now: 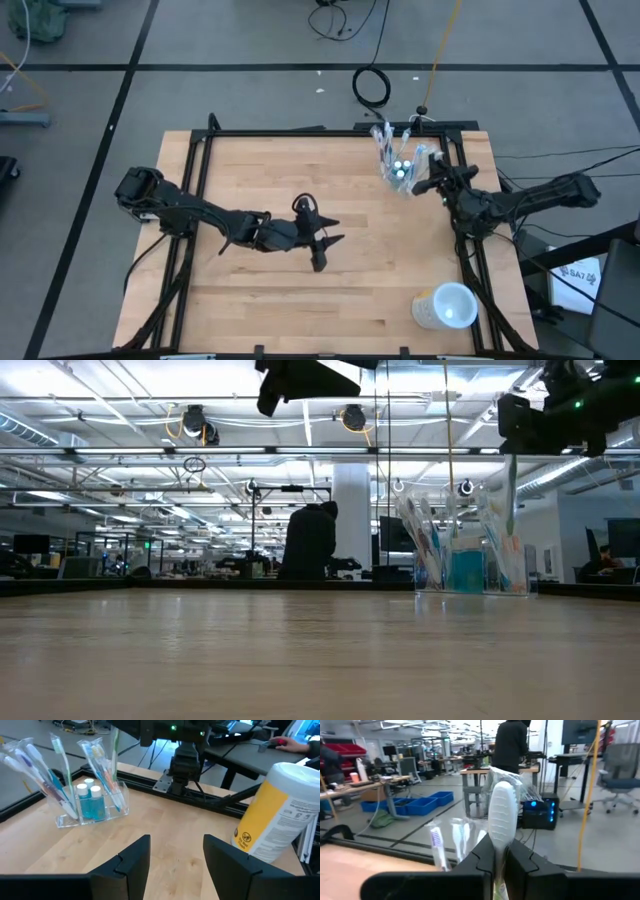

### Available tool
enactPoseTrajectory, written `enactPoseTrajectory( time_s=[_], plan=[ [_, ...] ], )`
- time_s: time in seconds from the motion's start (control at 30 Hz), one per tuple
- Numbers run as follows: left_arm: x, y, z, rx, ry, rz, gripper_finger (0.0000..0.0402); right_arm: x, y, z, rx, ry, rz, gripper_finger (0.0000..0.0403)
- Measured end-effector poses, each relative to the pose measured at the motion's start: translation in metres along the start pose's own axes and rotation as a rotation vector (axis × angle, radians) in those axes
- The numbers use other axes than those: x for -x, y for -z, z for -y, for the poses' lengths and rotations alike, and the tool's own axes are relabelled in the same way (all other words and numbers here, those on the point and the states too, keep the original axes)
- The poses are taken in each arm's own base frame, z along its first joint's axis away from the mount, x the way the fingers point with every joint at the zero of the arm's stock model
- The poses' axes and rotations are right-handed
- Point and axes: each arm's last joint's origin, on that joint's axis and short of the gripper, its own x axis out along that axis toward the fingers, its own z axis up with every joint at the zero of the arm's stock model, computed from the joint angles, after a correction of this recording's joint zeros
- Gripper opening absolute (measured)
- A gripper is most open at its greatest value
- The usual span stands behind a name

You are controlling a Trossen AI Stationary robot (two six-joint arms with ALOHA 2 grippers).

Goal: Pick & Place toothbrushing station
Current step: Put the green toothbrush into the transparent organizer

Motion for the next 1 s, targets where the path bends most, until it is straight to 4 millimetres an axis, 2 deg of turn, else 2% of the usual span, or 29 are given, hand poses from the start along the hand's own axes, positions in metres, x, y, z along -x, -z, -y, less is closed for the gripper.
enactPoseTrajectory(
  time_s=[0.37,0.6,0.83,1.0],
  plan=[
    [-0.001,-0.001,-0.003,-0.008,-0.008,0.001,0.0186,-0.007,0.033,0.007,-0.07,-0.016,-0.018,0.001],
    [-0.001,-0.001,-0.003,-0.008,-0.008,0.001,0.0186,-0.013,0.042,0.008,-0.106,-0.077,-0.062,0.0009],
    [-0.001,-0.001,-0.003,-0.008,-0.008,0.001,0.0186,-0.021,0.056,0.015,-0.094,-0.02,-0.131,0.0009],
    [-0.002,-0.001,-0.004,-0.008,-0.01,0.002,0.0186,-0.028,0.058,0.016,-0.1,-0.077,-0.193,0.001]
  ],
)
